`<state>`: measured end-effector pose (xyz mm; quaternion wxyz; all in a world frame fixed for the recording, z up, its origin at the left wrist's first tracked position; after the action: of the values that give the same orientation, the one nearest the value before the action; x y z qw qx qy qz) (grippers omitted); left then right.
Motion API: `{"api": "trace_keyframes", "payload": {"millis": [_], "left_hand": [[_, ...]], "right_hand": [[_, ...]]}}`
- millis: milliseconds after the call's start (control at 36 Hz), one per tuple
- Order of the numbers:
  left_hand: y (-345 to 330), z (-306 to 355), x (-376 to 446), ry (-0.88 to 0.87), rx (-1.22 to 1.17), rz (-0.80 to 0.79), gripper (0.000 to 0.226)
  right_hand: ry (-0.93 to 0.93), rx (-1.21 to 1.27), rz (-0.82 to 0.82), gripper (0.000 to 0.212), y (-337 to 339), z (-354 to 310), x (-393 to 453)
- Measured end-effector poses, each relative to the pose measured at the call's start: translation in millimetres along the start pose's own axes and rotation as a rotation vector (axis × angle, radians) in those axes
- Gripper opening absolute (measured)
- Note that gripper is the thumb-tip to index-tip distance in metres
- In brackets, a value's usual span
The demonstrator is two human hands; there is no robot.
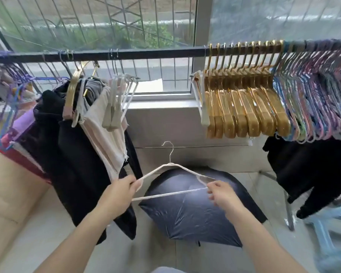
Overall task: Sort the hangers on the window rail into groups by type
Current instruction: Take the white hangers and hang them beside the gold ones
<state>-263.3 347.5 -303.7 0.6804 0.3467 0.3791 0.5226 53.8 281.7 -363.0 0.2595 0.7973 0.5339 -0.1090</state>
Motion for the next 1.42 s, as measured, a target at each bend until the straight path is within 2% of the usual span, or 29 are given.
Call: {"api": "trace_keyframes", "payload": {"millis": [83,139,222,306,389,444,528,611,667,806,944,1111,1333,1389,1417], "left_hand": [[-26.9,-39.5,-26.1,0.006,-0.142,-0.088,0.029],[-38.3,-61.4,-41.3,-0.002,-0.21,-0.091,0.025],[-48.7,-76.6,-57.3,-0.061,-0.221,-0.093,0.018],[-53.3,-81.0,-66.9,-0.094,-0.196,-0.084,0.018],[-56.2,-90.8,-69.5,-0.117,-0.108,-0.02,0.019],[-57.0,-96.9,-70.8,-0.167,-0.021,0.071,0.03],[-55.6,-92.1,-75.2,-0.408,0.136,0.239,0.048],[-56.7,-89.4,-76.7,-0.546,0.185,0.332,0.051],[-55.7,-88.2,-74.1,-0.571,0.202,0.368,0.048],[-51.5,-79.6,-63.7,-0.478,0.134,0.296,0.039],[-51.0,-72.7,-56.3,-0.431,0.072,0.266,0.034],[-54.6,-66.0,-48.5,-0.316,0.002,0.186,0.028],[-58.7,-69.0,-50.4,-0.201,-0.055,0.102,0.04],[-60.1,-70.4,-50.3,-0.203,-0.049,0.112,0.037],[-60.4,-71.6,-49.8,-0.212,-0.041,0.126,0.034]], "right_hand": [[-0.27,0.336,0.057,0.03,13.5,46.9,1.7],[-0.367,0.49,0.003,0.045,22.3,71.1,2.7],[-0.407,0.675,-0.125,0.061,24.4,86.5,-0.4],[-0.419,0.771,-0.154,0.055,16.3,84.4,-5.1],[-0.443,0.684,-0.149,0.041,13.1,83.1,-11.2],[-0.458,0.532,-0.169,0.034,13.3,84.2,-16.9],[-0.516,0.311,-0.203,0.031,15.0,93.6,-21.6],[-0.577,0.178,-0.223,0.03,16.1,101.7,-24.4],[-0.558,0.169,-0.221,0.027,16.3,102.8,-22.4],[-0.461,0.603,-0.2,0.012,22.8,101.4,-9.2],[-0.259,0.757,-0.136,0.013,26.6,88.4,-5.9],[-0.171,0.789,-0.078,0.015,29.8,82.7,-1.2],[-0.117,0.769,-0.078,0.016,29.0,81.2,0.9],[-0.116,0.73,-0.076,0.018,29.4,84.2,1.2],[-0.102,0.628,-0.066,0.019,30.3,84.7,0.2]]}}
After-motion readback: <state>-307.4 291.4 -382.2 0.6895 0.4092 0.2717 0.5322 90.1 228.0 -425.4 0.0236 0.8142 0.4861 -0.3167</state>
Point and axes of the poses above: each hand's wrist, its own x-axis towards the middle knuckle, its own y-axis out of the back of the hand, z = x × y, the point moved 3 cm from there along x, towards the middle knuckle, and after that the axes turned 3 degrees about y, right-handed, at the moved point
